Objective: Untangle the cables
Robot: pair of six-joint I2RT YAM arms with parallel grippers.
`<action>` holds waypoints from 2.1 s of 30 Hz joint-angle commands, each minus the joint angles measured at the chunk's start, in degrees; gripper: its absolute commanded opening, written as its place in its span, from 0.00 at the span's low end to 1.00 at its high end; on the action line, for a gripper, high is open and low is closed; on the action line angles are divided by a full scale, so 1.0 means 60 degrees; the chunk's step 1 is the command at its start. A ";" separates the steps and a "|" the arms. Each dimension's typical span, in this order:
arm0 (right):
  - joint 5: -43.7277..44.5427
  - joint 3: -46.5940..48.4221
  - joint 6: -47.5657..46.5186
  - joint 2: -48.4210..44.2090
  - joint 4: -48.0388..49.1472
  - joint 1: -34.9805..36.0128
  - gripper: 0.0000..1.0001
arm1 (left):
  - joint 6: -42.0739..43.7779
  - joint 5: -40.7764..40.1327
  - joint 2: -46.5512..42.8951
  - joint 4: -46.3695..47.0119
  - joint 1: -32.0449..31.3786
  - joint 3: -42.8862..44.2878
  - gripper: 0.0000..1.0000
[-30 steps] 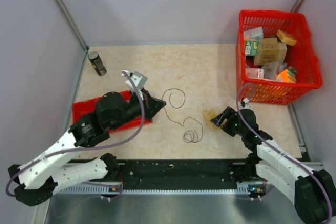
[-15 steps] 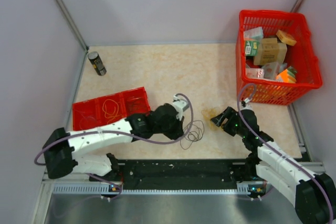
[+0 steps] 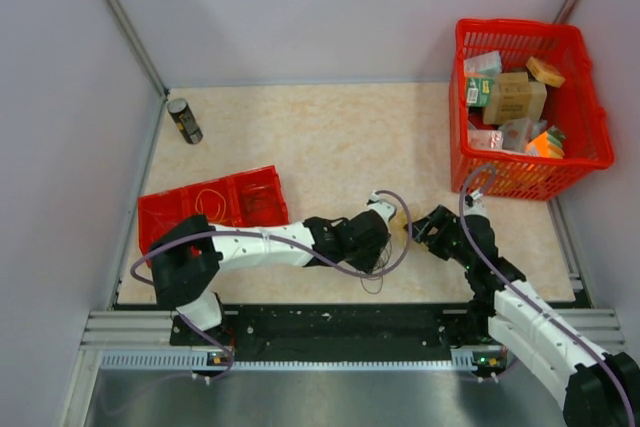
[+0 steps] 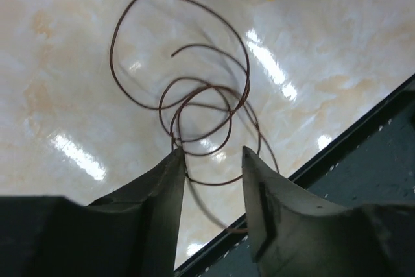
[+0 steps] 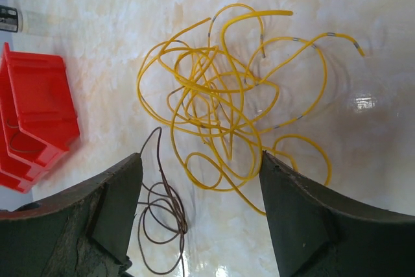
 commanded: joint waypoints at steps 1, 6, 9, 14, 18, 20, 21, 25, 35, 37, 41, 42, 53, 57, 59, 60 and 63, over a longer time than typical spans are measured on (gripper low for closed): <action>0.0148 -0.0123 0.0036 -0.0349 0.0195 0.0082 0.72 | 0.0179 -0.0681 0.0439 0.0148 -0.0037 0.0819 0.54; 0.0104 -0.0108 0.0007 -0.0306 0.0224 0.0068 0.72 | 0.0224 -0.1165 0.0747 -0.0410 -0.0037 0.1069 0.91; 0.0060 -0.0108 -0.0022 -0.0247 0.0297 0.0097 0.72 | 0.0354 -0.1021 0.0908 -0.0367 -0.0037 0.1039 0.99; 0.0001 -0.0093 -0.0023 -0.0101 0.0385 0.0068 0.72 | 0.0282 -0.0786 0.1742 -0.0279 -0.0037 0.1507 0.98; -0.0028 -0.0108 -0.0037 -0.0115 0.0371 0.0068 0.72 | 0.0180 -0.0742 0.2401 -0.0161 -0.0037 0.1873 0.98; -0.0028 -0.0108 -0.0037 -0.0130 0.0371 0.0068 0.72 | 0.0107 -0.0726 0.2621 -0.0146 -0.0051 0.1976 0.97; -0.0028 -0.0108 -0.0037 -0.0130 0.0371 0.0068 0.72 | 0.0092 -0.0799 0.2724 -0.0204 -0.0051 0.1991 0.93; -0.0013 -0.0123 -0.0023 -0.0130 0.0371 0.0068 0.72 | -0.0055 -0.1867 0.2580 -0.0571 -0.0080 0.1700 0.57; -0.0042 -0.0123 -0.0037 -0.0086 0.0415 0.0068 0.72 | 0.0705 -0.3743 -0.0992 -0.0643 0.0182 -0.0394 0.00; -0.0057 -0.0123 -0.0037 -0.0086 0.0429 0.0068 0.72 | 0.0911 -0.3788 -0.1856 -0.0834 0.0605 -0.0585 0.00; -0.0072 -0.0123 -0.0023 -0.0013 0.0473 0.0068 0.72 | 0.1351 -0.3759 -0.3803 -0.0923 0.1981 -0.1054 0.00; -0.0072 -0.0123 -0.0037 0.0002 0.0473 0.0082 0.72 | 0.1409 -0.3832 -0.4388 -0.0734 0.2478 -0.1244 0.00; -0.0160 -0.0123 -0.0052 0.0046 0.0547 0.0068 0.72 | -0.0503 -0.4727 -0.4353 0.1145 0.5967 -0.2272 0.00; -0.0189 -0.0152 -0.0052 0.0031 0.0590 0.0068 0.72 | -0.1619 -0.4126 -0.2684 0.0647 0.6598 -0.2169 0.00; -0.0233 -0.0152 -0.0067 0.0046 0.0620 0.0068 0.72 | -0.1958 -0.3645 -0.2097 0.0266 0.6905 -0.1979 0.00; -0.0247 -0.0152 -0.0081 0.0061 0.0649 0.0068 0.72 | -0.1945 -0.3308 -0.1935 0.0220 0.7023 -0.1920 0.00; -0.0291 -0.0137 -0.0110 0.0148 0.0766 0.0068 0.72 | -0.2017 -0.2852 -0.2064 0.0249 0.7053 -0.1978 0.00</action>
